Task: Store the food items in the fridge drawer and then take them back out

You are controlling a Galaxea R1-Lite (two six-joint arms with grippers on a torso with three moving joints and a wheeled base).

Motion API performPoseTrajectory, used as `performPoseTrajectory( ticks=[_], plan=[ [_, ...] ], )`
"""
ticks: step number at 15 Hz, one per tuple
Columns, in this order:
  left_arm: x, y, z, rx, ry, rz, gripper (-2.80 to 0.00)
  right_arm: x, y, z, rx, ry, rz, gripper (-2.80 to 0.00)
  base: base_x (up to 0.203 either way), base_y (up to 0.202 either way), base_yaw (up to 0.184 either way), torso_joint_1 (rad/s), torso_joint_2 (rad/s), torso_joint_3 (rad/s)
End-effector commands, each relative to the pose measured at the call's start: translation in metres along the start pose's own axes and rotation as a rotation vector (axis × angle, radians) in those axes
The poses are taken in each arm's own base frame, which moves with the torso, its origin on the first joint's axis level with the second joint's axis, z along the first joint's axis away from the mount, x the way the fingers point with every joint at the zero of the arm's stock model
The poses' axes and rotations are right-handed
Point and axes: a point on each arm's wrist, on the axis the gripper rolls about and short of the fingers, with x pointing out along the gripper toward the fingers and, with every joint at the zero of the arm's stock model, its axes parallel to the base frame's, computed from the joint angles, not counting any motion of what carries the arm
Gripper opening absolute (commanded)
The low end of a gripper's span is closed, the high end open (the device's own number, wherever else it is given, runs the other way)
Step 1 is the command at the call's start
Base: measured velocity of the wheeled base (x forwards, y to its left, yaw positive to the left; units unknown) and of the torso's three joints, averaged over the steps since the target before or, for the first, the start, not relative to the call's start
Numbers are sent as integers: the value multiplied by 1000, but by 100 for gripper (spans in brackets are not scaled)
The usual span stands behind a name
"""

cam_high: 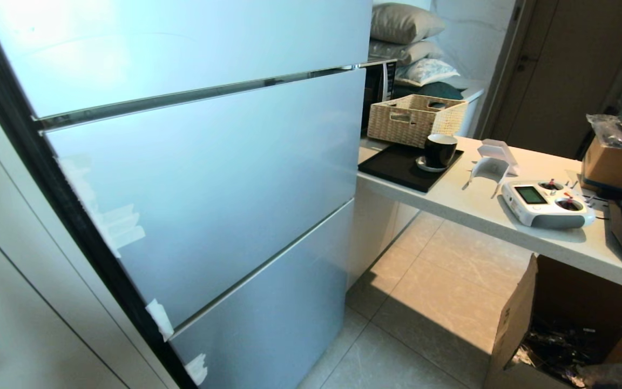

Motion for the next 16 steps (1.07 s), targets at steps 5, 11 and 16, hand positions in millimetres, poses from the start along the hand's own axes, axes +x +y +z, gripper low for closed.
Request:
performPoseTrajectory(
  ticks=[5, 11, 16],
  plan=[
    [0, 0, 0, 27, 4, -5, -280, 0, 0, 0, 0, 1, 0, -280, 0, 0, 0, 0, 0, 0],
    [-9, 0, 42, 28, -101, -4, -280, 0, 0, 0, 0, 1, 0, -280, 0, 0, 0, 0, 0, 0],
    [28, 0, 99, -83, 33, -9, -280, 0, 0, 0, 0, 1, 0, -280, 0, 0, 0, 0, 0, 0]
  ],
)
